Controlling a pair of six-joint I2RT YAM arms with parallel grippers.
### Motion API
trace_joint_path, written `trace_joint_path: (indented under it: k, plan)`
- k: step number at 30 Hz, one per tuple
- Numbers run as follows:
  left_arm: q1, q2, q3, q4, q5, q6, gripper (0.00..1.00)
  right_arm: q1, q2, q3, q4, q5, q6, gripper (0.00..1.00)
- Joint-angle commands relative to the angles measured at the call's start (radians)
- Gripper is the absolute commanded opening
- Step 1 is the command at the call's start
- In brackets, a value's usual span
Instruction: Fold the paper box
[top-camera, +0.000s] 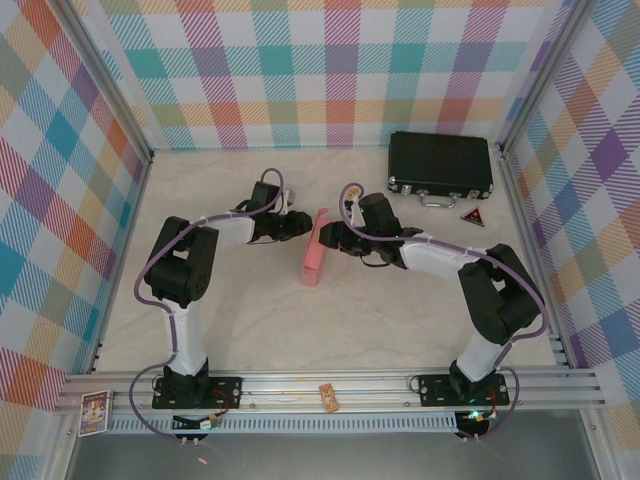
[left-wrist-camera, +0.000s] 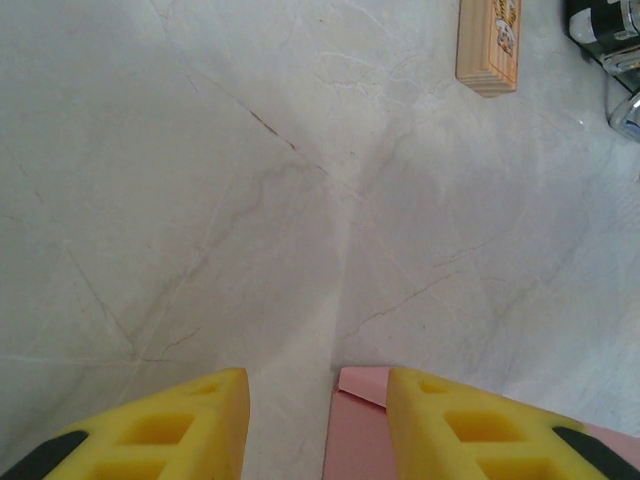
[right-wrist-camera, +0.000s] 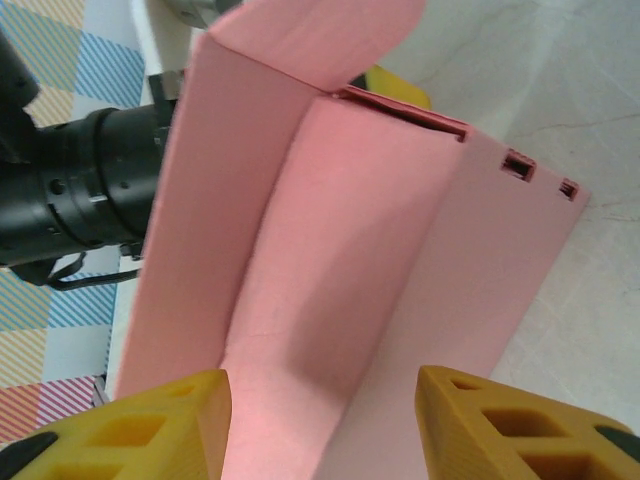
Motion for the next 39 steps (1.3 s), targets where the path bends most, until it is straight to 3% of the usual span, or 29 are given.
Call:
trace_joint_path:
  k: [1,9,17,26,34,39]
  plan:
    - [0.009,-0.027,0.000,-0.020,0.034,0.014,0.41,0.001,0.025,0.032,-0.009,0.001,0.020,0.53]
    - [0.008,-0.002,0.022,-0.022,0.072,0.016,0.41,0.011,0.071,0.031,-0.035,0.030,0.041,0.52]
    - [0.005,0.052,0.087,-0.032,0.136,0.017,0.40,0.060,0.036,0.007,-0.091,0.198,0.113,0.45]
    - [-0.001,0.086,0.162,-0.081,0.160,0.034,0.40,0.117,-0.053,-0.051,-0.084,0.404,0.214,0.48]
    - [0.002,0.030,0.246,-0.243,0.062,0.129,0.42,0.112,-0.157,-0.056,-0.187,0.459,0.135,0.53]
    - [0.011,-0.033,0.265,-0.328,-0.043,0.161,0.47,0.071,-0.157,-0.044,-0.187,0.382,0.078,0.53]
